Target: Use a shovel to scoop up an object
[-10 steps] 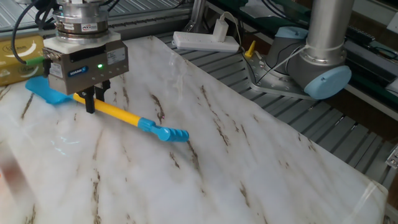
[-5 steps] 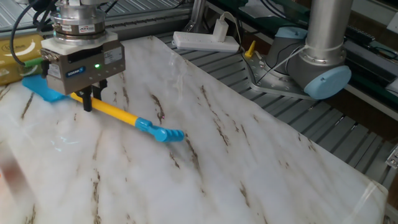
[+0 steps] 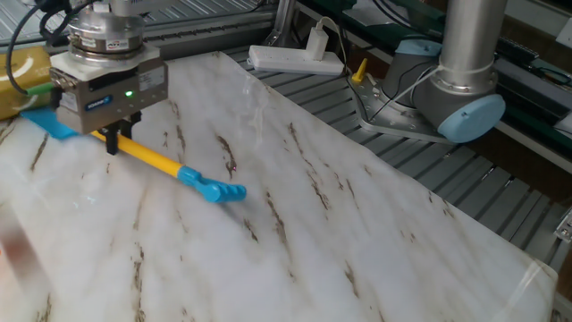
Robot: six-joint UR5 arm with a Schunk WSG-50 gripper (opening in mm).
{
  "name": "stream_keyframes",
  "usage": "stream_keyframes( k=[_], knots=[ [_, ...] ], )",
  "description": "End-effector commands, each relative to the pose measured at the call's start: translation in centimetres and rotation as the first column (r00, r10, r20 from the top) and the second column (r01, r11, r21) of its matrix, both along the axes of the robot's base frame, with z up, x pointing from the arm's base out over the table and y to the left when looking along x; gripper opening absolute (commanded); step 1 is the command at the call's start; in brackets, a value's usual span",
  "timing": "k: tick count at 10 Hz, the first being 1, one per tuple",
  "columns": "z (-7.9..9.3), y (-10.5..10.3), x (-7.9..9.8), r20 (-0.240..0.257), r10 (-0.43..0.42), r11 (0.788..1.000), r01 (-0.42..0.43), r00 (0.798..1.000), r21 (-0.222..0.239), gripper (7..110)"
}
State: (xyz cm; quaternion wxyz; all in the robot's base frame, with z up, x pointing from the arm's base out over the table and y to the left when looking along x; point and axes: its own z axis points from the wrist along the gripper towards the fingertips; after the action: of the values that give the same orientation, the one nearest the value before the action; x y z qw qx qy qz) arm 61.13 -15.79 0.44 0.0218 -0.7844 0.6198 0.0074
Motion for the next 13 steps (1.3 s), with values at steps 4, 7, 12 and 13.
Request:
stream_keyframes(
  k=[4, 7, 12, 13],
  knots=[
    [-0.2, -0.3, 1.4, 0.047, -0.021, 1.000, 0.020, 0.999, 0.011, 7],
    [0.2, -0.8, 1.3, 0.039, -0.034, 0.999, 0.035, 0.999, -0.031, 7],
    [1.6, -0.8, 1.1, 0.061, -0.083, 0.991, 0.089, 0.995, -0.103, 7],
    [1.8, -1.3, 1.2, 0.066, -0.090, 0.986, 0.098, 0.994, -0.134, 7]
  ],
)
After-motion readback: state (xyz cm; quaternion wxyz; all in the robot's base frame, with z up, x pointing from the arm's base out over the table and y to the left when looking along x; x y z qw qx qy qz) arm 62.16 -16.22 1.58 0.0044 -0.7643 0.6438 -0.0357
